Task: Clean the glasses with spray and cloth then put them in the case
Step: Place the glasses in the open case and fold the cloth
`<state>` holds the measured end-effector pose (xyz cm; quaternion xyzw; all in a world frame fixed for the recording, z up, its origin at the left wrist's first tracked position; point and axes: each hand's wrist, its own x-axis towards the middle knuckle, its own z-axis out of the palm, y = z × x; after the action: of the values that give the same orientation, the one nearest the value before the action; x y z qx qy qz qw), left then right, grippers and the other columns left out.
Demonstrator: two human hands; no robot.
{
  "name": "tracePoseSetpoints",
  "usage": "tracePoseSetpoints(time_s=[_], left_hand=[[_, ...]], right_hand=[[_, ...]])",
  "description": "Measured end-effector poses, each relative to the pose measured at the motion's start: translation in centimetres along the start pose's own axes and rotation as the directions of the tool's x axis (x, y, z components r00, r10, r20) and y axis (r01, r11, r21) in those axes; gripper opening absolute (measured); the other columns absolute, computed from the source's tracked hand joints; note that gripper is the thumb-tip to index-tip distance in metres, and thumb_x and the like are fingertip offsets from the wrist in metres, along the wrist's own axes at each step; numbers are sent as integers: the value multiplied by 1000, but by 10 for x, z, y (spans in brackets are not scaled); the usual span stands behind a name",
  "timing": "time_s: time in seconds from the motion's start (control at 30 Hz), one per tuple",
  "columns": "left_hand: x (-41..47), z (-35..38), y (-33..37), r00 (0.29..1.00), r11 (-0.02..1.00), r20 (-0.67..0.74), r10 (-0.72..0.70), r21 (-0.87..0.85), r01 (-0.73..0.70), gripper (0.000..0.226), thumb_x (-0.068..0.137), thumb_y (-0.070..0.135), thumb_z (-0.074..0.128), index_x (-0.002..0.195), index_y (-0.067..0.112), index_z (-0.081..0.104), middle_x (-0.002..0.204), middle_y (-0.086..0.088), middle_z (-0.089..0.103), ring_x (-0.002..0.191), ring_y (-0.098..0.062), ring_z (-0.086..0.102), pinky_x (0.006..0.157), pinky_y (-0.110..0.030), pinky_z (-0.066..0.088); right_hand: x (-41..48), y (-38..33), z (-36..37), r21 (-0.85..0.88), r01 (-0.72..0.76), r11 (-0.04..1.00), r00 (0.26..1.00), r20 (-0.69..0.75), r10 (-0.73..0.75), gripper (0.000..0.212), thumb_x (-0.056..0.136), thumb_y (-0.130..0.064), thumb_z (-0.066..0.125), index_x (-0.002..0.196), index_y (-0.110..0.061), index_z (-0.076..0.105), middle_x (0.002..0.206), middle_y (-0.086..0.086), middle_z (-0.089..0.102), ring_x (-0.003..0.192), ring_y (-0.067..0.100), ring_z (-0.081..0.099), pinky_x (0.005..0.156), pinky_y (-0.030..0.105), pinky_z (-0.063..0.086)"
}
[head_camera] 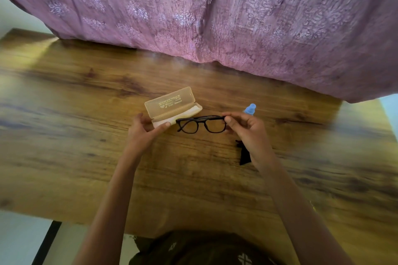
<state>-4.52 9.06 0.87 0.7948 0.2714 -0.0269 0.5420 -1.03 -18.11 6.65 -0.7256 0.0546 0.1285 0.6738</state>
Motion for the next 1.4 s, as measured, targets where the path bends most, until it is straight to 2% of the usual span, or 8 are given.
tracePoseSetpoints(time_s=[0.13,0.3,0.47,0.6,0.7,0.9,1.17,1.4], left_hand=[[8,0,2,996,999,81,28,23,-30,71,72,46,81,131,20,51,118,2,63,104,-15,61,86,-36,55],[11,3,5,992,997,105,65,27,-69,80,69,23,87,136,14,45,119,-1,60,109,-18,59,91,-34,51],[13,6,-10,990,984,115,85,148,-101,108,43,63,87,136,38,39,126,-2,56,117,-23,54,95,-49,51],[2,10,-6,985,972,109,136,176,-154,99,57,45,88,140,37,34,126,1,49,119,-24,49,97,-51,49],[1,13,-12,978,964,88,189,173,-202,96,65,27,88,144,30,34,122,3,48,122,-18,40,99,-42,42],[1,17,-17,976,958,61,210,188,-218,96,67,26,86,145,34,31,121,3,47,115,-12,37,94,-36,40],[2,18,-16,972,951,67,226,202,-235,94,69,27,85,146,33,31,127,-1,50,113,-9,35,89,-32,35],[3,19,-18,969,944,65,239,219,-247,94,70,27,85,146,32,30,128,-3,54,113,-8,34,88,-31,33]], right_hand=[[0,0,1,10,-16,1000,1000,-26,16,15,94,-15,66,107,-15,74,96,4,77,85,12,71,75,16,54],[0,2,1,45,-31,999,997,-66,34,13,93,-17,68,104,-16,75,92,3,77,83,11,72,72,16,55],[2,11,15,64,-72,995,992,-100,79,15,92,-19,69,105,-14,73,93,4,76,82,11,71,68,20,57],[7,20,31,33,-110,993,991,-76,113,18,93,-20,68,108,-13,72,100,8,74,89,16,69,73,23,59],[15,25,36,-19,-132,991,989,-75,130,18,93,-23,68,108,-15,72,100,10,74,80,14,65,78,29,58],[27,32,43,-96,-141,985,988,-77,134,9,93,-24,68,100,-19,68,98,0,74,86,8,67,67,20,52],[27,40,49,-224,6,975,984,-174,-46,7,90,-23,71,97,-20,70,83,-19,64,72,-9,59,65,4,46],[34,50,46,-266,-10,964,980,-192,-43,6,85,-26,76,90,-25,73,101,-3,70,83,5,60,80,22,52]])
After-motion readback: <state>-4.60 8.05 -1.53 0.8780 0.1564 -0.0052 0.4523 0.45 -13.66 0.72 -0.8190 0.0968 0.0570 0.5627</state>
